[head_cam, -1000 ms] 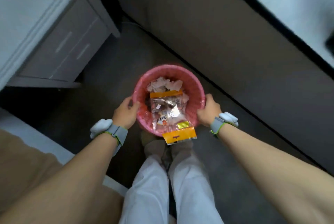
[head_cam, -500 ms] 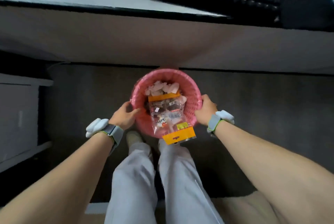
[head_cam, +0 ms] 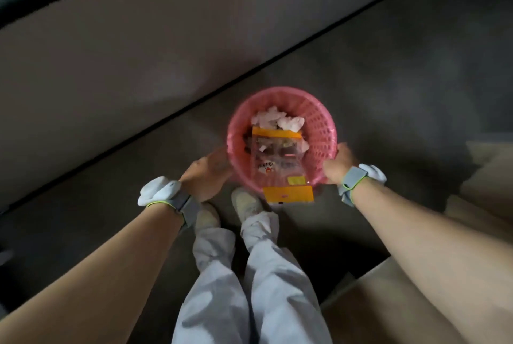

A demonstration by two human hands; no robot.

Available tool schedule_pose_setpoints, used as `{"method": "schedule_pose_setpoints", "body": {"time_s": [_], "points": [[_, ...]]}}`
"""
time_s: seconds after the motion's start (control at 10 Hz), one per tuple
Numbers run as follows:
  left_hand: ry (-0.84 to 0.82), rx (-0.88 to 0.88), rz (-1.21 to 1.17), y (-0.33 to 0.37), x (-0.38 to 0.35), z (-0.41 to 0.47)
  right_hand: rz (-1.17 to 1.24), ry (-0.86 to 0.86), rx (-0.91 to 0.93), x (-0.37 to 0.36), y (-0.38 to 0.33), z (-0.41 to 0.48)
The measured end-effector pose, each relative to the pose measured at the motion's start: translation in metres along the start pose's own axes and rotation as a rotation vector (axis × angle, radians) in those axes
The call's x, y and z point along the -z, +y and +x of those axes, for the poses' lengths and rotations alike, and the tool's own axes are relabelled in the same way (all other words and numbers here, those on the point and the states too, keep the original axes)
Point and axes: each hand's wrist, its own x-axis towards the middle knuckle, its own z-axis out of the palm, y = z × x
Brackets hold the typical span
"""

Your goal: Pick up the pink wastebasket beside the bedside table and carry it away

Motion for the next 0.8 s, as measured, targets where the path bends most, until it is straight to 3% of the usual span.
{"method": "schedule_pose_setpoints", "body": {"time_s": [0.1, 0.3, 0.5, 0.7, 0.8], "points": [[0.036, 0.002, 0.086, -0.003, -0.002, 0.030, 0.111, 0.028, -0.045, -0.014, -0.001, 0.036], [0.070, -0.018, 0.098, -0.030, -0.008, 0.073, 0.330, -0.095, -0.082, -0.048, -0.004, 0.079], [0.088, -0.025, 0.097, -0.060, -0.007, 0.063, 0.647, -0.095, -0.081, -0.090, -0.010, 0.084], [0.119, -0.027, 0.110, -0.069, 0.005, 0.032, 0.664, -0.244, -0.134, -0.096, -0.007, 0.058], [0.173, -0.032, 0.091, -0.057, 0.023, -0.005, 0.589, -0.192, -0.074, -0.072, -0.021, 0.021]]}}
